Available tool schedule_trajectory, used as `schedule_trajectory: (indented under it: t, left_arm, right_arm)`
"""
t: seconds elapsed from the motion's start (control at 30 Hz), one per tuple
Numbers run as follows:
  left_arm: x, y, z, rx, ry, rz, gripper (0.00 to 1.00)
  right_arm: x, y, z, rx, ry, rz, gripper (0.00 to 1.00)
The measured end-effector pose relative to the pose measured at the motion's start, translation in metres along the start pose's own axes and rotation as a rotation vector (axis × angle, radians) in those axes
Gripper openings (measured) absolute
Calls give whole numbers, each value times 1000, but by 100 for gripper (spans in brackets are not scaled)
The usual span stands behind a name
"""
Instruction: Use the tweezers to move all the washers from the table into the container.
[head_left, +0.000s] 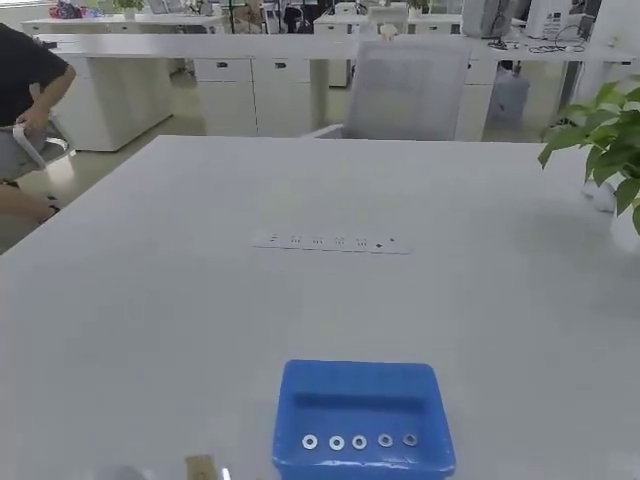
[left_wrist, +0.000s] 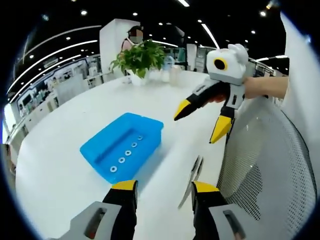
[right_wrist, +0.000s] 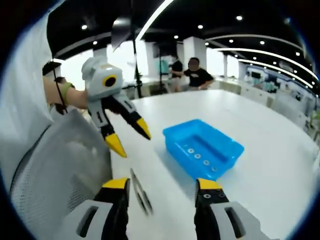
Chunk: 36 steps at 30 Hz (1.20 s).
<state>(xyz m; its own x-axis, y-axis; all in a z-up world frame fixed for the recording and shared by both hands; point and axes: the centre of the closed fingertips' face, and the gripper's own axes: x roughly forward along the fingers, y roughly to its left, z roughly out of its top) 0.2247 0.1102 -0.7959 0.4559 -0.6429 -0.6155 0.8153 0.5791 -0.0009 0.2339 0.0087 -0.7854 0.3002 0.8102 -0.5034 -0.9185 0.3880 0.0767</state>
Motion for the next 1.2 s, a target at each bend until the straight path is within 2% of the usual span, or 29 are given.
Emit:
schedule_trajectory:
  t: [0.07, 0.1, 0.13, 0.17, 0.23, 0.3, 0.33, 0.4, 0.43, 0.5, 0.57, 0.67, 0.8, 0.87, 0.9, 0.93, 0.97, 1.03, 1.1, 1.13, 1.2]
  left_arm:
    - [-11, 8, 8, -49, -52, 58, 50]
    - [-19, 13, 12, -81, -86, 92, 54]
    - [-24, 17, 15, -103, -109, 115, 57]
    - [-32, 23, 19, -138, -149, 157, 58]
    - [-43, 30, 26, -179, -205, 215, 63]
    - [-58, 38, 35, -209, -284, 289, 70]
    - [-67, 44, 40, -222, -333, 337, 75]
    - [-80, 50, 48, -247, -412, 399, 86]
    - [-84, 51, 50, -256, -438, 410, 91]
    - [-94, 55, 53, -276, -491, 447, 98]
    - [-102, 61, 47, -292, -513, 468, 99]
    - [-104, 59, 50, -319, -551, 485, 99]
    - [-108, 55, 55, -294, -651, 519, 99]
    - [-105, 55, 49, -298, -641, 540, 99]
    - [-104, 59, 44, -290, -602, 571, 99]
    - [-103, 59, 46, -280, -592, 586, 99]
    - [-103, 60, 47, -276, -595, 588, 99]
    - [-107, 64, 41, -288, -606, 588, 99]
    - [-107, 64, 39, -288, -620, 586, 99]
    - [-104, 64, 36, -281, -613, 581, 99]
    - [-99, 63, 34, -289, -572, 579, 99]
  right_arm:
    - [-12, -12, 11, 52, -65, -77, 58]
    - [-21, -19, 19, 73, -115, -122, 63]
    - [-27, -24, 23, 77, -144, -152, 68]
    - [-38, -31, 27, 80, -170, -201, 74]
    - [-51, -39, 32, 79, -195, -258, 84]
    - [-66, -46, 36, 72, -222, -306, 86]
    - [-74, -49, 39, 71, -241, -330, 87]
    - [-84, -52, 42, 73, -265, -365, 89]
    - [-88, -54, 43, 70, -273, -383, 91]
    - [-100, -61, 45, 62, -309, -454, 97]
    - [-108, -60, 44, 87, -329, -473, 99]
    - [-122, -60, 47, 80, -377, -511, 99]
    - [-133, -62, 44, 70, -388, -581, 99]
    - [-137, -65, 42, 79, -395, -621, 99]
    - [-139, -66, 40, 77, -395, -640, 99]
    - [-139, -68, 39, 77, -399, -648, 99]
    - [-140, -69, 38, 82, -402, -656, 99]
    - [-141, -74, 33, 108, -402, -673, 99]
    - [-140, -75, 33, 127, -416, -665, 99]
    - [-139, -74, 33, 135, -424, -655, 99]
    - [-138, -73, 34, 135, -424, -652, 99]
